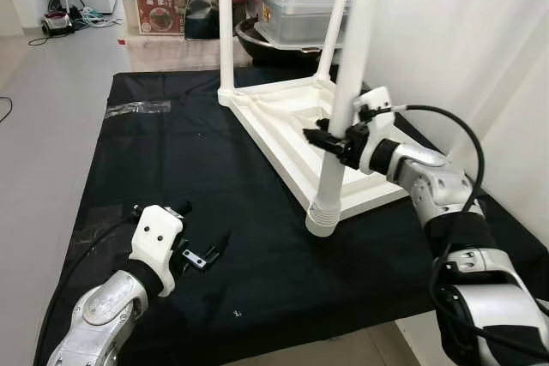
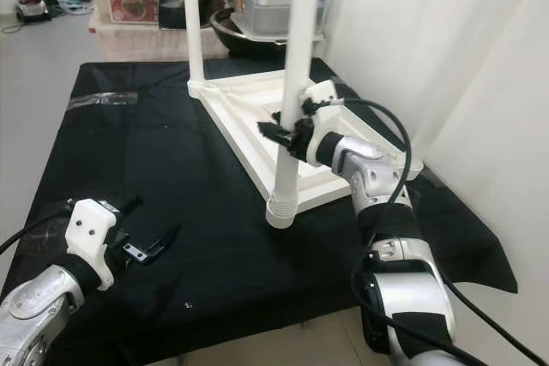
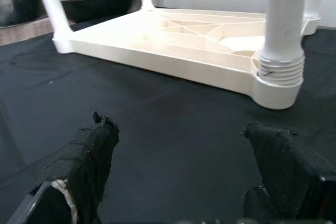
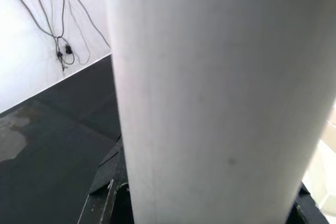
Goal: Building children table
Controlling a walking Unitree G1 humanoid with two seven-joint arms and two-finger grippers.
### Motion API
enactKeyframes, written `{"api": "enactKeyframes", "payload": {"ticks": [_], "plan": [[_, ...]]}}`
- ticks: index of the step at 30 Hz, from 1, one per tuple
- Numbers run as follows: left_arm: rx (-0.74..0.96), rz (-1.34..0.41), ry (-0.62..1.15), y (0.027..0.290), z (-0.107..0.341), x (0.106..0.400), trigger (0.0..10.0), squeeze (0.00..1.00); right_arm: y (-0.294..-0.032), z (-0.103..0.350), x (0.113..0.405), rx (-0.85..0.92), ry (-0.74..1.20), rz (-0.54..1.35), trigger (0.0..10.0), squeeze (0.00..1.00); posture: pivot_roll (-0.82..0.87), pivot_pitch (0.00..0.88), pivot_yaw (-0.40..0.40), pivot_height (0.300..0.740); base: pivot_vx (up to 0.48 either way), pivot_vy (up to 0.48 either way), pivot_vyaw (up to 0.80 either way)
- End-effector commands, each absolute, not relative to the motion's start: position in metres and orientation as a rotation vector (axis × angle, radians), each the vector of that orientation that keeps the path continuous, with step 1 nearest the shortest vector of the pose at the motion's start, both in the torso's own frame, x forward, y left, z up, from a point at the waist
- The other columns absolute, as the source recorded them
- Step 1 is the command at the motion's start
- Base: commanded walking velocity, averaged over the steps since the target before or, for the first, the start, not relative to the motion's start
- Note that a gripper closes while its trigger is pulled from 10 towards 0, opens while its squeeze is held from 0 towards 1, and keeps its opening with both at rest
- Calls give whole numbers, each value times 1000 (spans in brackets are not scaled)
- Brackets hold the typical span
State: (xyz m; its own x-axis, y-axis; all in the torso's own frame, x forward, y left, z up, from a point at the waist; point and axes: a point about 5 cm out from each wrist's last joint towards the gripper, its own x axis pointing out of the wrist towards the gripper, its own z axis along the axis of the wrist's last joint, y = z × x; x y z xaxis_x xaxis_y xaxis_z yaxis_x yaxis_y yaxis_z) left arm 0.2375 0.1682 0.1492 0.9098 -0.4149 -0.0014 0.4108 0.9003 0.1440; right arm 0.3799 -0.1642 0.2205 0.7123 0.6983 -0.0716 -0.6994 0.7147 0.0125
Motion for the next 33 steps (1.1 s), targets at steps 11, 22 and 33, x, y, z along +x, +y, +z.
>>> {"api": "enactKeyframes", "payload": {"ticks": [11,22,33], "plan": [[140,-430,-11,169,144,235,10000,0,-162,196,380,-30,147,763,0,0,84,0,-117,740,0,0,0],[140,-417,-3,171,144,230,10000,0,-158,158,349,174,37,364,0,0,84,0,-97,740,0,0,0],[149,-421,-10,173,148,235,10000,0,-168,132,325,36,152,-145,0,0,74,0,-82,740,0,0,0]]}}
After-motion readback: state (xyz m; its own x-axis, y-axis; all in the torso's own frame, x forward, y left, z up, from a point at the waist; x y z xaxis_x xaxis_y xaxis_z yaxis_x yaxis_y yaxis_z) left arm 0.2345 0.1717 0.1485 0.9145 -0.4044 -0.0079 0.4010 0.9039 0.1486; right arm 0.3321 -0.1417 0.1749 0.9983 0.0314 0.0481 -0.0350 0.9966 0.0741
